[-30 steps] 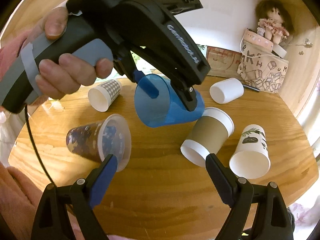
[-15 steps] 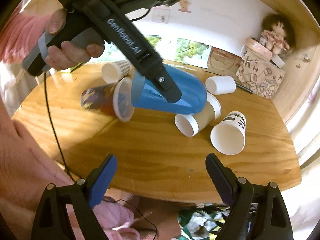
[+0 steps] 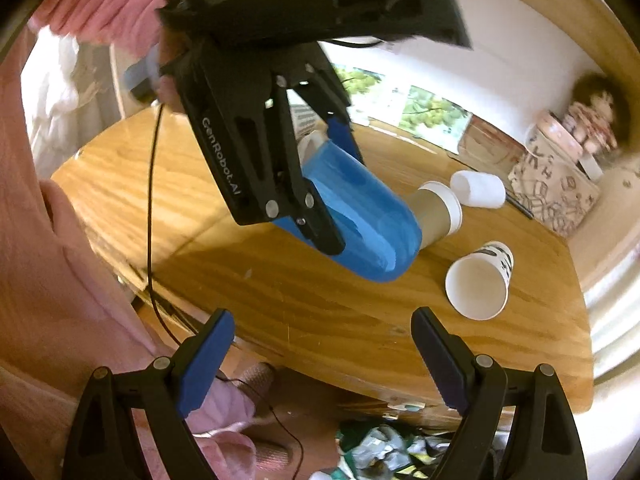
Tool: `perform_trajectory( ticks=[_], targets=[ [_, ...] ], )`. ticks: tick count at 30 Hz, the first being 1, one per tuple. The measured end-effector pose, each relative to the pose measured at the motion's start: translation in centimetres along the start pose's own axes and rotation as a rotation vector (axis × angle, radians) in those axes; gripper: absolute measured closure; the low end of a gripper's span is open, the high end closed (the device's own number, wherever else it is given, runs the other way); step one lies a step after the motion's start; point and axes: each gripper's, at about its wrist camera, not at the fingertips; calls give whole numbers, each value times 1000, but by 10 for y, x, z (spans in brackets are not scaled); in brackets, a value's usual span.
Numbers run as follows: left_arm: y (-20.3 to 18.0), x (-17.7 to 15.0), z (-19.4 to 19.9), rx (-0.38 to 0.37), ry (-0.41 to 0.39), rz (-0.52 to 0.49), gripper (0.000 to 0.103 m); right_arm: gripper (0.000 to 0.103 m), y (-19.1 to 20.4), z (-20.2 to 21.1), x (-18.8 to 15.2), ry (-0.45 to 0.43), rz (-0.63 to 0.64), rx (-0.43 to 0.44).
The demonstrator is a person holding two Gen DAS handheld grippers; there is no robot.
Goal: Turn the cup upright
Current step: 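Lift the blue cup with the left gripper and turn its opening upward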
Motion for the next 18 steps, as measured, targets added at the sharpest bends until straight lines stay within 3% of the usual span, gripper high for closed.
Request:
perform_trajectory(
  ticks=[5, 10, 18],
  targets=[
    [-16, -4, -5, -31, 21, -154, 30, 13, 9, -4, -3, 19, 90, 10],
    [-26, -8, -9, -50, 13, -243, 31, 13, 10, -9, -3, 29, 111, 29],
    [-5, -3, -8, -128, 1, -138, 31, 13, 10, -24, 5, 35, 134, 78]
  ],
)
Point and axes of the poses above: each gripper's, at about its wrist camera, not at the fingertips, and z roughly against the way its jaws point, y to its left, x to its top, and after that the axes turned 7 degrees about z, right-handed
